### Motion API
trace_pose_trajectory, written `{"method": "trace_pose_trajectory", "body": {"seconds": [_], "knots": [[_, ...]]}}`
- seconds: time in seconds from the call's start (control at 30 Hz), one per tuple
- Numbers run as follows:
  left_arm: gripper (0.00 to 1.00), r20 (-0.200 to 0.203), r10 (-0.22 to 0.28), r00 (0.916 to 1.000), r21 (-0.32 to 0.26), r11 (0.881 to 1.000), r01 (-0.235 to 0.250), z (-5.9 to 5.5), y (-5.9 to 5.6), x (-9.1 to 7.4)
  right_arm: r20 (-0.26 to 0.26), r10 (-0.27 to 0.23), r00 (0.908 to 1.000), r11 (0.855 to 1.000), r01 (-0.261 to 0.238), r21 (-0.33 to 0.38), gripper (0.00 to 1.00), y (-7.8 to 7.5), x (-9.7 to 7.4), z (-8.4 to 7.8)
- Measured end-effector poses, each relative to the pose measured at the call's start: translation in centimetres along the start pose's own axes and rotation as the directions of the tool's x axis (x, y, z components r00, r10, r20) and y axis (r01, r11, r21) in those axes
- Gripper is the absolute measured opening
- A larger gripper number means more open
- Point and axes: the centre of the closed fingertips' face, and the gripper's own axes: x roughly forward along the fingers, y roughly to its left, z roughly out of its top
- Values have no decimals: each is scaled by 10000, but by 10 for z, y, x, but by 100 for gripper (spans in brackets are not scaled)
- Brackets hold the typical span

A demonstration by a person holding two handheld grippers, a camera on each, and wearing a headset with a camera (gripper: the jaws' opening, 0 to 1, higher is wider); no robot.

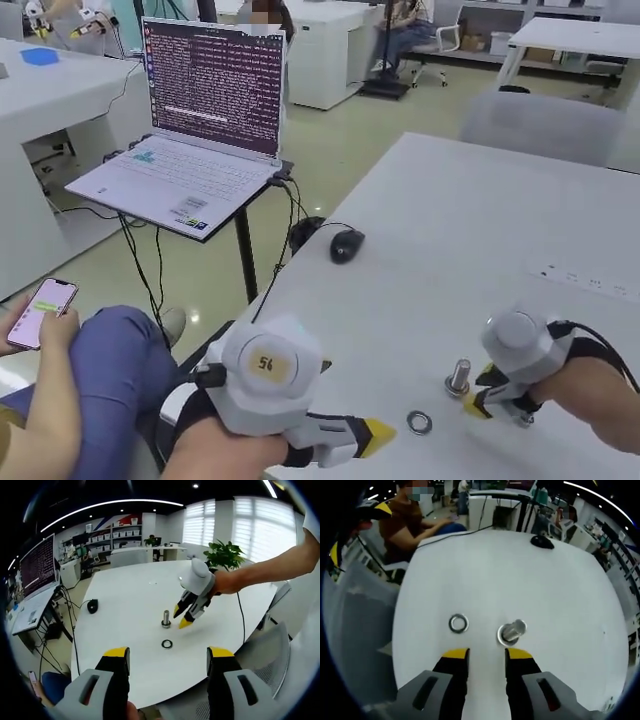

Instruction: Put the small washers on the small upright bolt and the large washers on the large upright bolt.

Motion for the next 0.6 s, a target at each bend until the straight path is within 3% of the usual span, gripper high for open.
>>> {"method": "trace_pose_trajectory", "body": {"seconds": [0.17, 0.6], "knots": [[62, 43, 12, 10000, -30, 10000, -12, 0, 0, 0, -50, 459, 9989, 9989, -459, -91, 29, 24, 12, 2], [62, 20, 110, 9999, -52, 9999, -110, 1, -3, -4, -93, 1011, 9948, 9947, -1013, -175, 29, 39, 44, 24]]}}
